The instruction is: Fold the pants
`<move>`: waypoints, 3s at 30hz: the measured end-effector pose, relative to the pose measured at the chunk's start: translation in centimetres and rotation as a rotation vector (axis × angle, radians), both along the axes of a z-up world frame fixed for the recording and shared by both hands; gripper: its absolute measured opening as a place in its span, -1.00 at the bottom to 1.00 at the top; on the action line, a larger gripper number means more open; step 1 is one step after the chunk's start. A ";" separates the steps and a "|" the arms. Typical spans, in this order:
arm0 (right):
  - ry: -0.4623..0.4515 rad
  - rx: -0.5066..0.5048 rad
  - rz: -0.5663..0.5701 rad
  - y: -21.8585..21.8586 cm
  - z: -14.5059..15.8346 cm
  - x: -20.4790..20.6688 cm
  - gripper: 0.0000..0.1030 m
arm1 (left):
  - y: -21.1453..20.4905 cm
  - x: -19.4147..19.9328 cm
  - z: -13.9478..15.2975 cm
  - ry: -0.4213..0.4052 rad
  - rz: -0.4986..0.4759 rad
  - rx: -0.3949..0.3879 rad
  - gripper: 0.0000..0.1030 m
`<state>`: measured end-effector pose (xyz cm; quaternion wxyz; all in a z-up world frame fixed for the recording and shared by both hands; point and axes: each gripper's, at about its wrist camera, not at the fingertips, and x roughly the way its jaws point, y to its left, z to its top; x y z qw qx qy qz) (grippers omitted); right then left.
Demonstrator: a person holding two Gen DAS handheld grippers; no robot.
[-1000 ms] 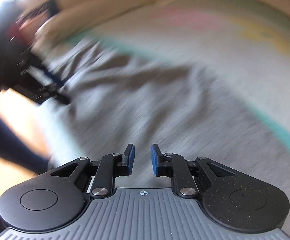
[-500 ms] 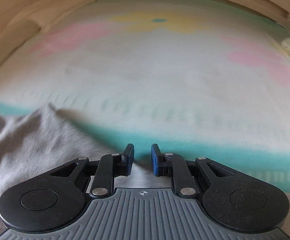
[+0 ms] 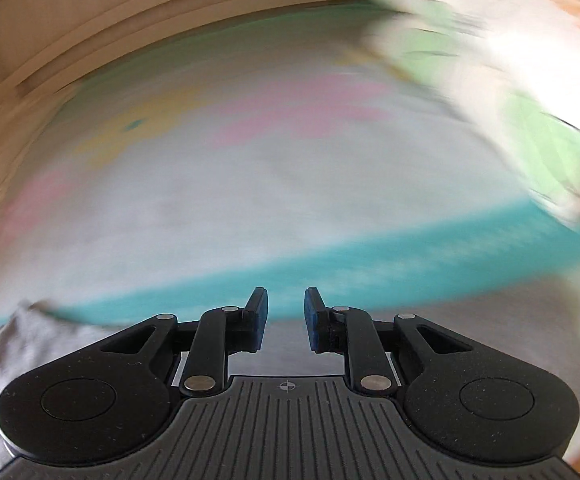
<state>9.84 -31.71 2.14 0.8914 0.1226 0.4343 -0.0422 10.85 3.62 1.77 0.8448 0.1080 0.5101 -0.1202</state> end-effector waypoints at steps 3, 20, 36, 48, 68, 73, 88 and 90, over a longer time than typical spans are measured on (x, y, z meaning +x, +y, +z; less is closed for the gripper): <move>0.038 0.059 -0.205 -5.2 -1.2 -2.5 -0.61 | -3.1 0.2 0.6 -0.059 -0.021 -0.008 0.12; 0.209 0.176 -0.571 -16.5 -5.0 -9.4 -0.56 | -16.6 -5.0 -3.9 -0.010 -0.516 0.001 0.15; 0.111 0.268 -0.574 -16.2 -4.3 -9.1 -0.89 | -17.2 -4.5 -6.5 0.013 -0.495 -0.037 0.15; 0.062 0.277 -0.598 -16.5 -3.0 -11.0 -0.90 | -19.6 -7.5 -6.3 -0.130 -0.646 0.016 0.21; 0.196 0.245 -0.586 -16.8 -4.6 -10.5 -0.85 | -18.3 -6.0 -5.6 0.024 -0.690 -0.158 -0.90; 0.083 0.224 -0.683 -17.8 -3.3 -11.7 -0.34 | -19.3 -6.6 -6.8 0.052 -0.727 -0.084 -0.67; 0.215 0.367 -0.688 -19.4 -8.3 -10.8 -0.14 | -16.1 -1.2 -4.6 0.111 -0.412 -0.278 -0.27; 0.219 0.394 -0.678 -19.4 -8.8 -10.5 -0.14 | -15.9 -0.8 -4.9 0.123 -0.388 -0.277 -0.27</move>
